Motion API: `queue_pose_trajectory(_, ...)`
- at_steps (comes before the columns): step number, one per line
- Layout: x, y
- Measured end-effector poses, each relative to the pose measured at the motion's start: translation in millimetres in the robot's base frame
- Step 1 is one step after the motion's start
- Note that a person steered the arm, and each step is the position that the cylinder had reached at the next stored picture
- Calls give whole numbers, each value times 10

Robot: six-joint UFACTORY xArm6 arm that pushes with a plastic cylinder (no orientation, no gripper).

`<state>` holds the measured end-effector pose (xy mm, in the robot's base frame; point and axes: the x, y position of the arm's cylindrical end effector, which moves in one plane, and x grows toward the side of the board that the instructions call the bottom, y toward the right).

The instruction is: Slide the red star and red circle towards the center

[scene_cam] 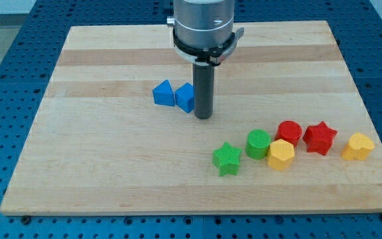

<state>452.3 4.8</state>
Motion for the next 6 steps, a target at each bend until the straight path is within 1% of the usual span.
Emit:
queue_pose_trajectory(1,-35,455)
queue_pose_trajectory(3,-240,2306)
queue_pose_trajectory(4,-66,3042)
queue_pose_trajectory(5,292,3119)
queue_pose_trajectory(6,582,2868)
